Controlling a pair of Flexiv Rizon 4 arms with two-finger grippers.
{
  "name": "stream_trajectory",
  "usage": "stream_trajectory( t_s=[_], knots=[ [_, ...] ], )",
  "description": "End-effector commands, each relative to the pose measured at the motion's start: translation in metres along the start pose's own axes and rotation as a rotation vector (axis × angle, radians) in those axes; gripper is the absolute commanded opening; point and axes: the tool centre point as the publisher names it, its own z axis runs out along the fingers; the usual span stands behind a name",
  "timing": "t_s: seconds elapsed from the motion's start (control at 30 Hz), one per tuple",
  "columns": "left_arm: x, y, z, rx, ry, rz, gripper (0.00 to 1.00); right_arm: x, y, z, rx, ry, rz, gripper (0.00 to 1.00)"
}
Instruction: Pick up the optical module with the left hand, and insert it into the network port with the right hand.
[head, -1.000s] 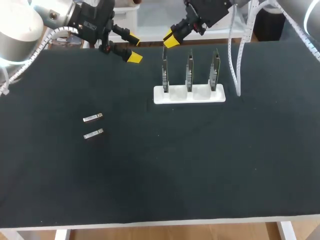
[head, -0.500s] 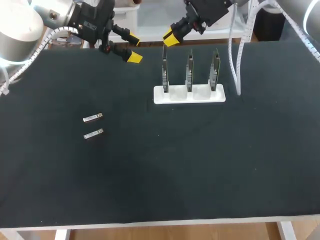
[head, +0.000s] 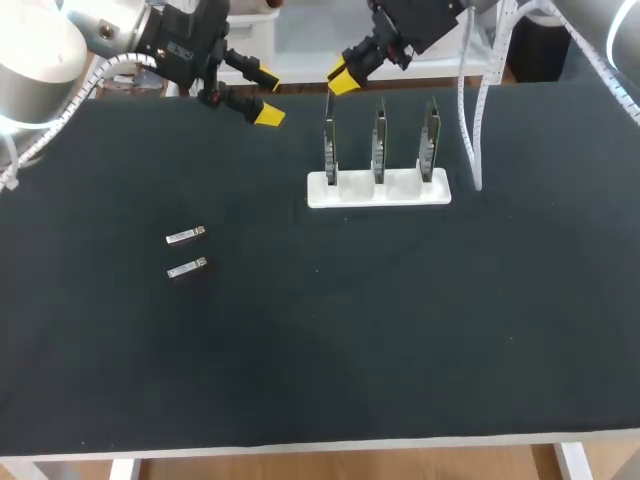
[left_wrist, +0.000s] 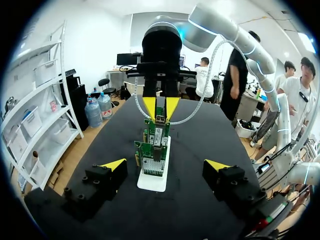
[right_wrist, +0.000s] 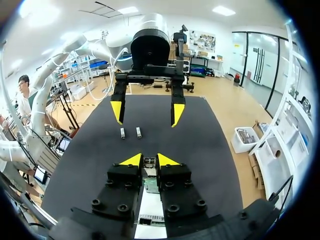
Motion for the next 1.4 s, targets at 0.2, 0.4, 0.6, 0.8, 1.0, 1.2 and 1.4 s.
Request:
stream_trajectory(
  t_s=[0.2, 0.4, 0.6, 0.8, 1.0, 1.2, 1.4],
  knots=[
    [-0.0003, -0.0014, 0.0001, -0.004, 0.002, -0.001, 1.0, 0.0004, -0.0045, 0.0004, -0.676, 0.002, 0.002, 0.0],
    [-0.0003, -0.0014, 0.0001, -0.004, 0.002, -0.001, 1.0, 0.0017, -0.003, 0.0015, -0.682, 0.008, 0.002, 0.0],
    [-0.0003, -0.0014, 0.0001, -0.004, 0.002, -0.001, 1.0, 0.003, -0.0025, 0.0049, -0.688, 0.022, 0.003, 0.0],
    [-0.0003, -0.0014, 0.0001, -0.004, 0.002, -0.001, 1.0, 0.001, -0.0042, 0.005, -0.684, 0.025, 0.0, 0.0],
    [-0.0003, -0.0014, 0.0001, -0.004, 0.002, -0.001, 1.0, -0.0011, -0.0069, 0.0022, -0.675, 0.029, -0.004, 0.0],
    [-0.0003, -0.0014, 0.0001, -0.004, 0.002, -0.001, 1.0, -0.0017, -0.007, 0.0007, -0.675, 0.037, -0.008, 0.0],
    [-0.0003, -0.0014, 0.0001, -0.004, 0.002, -0.001, 1.0, -0.0033, -0.0072, -0.0015, -0.673, 0.04, -0.01, 0.0]
  ],
)
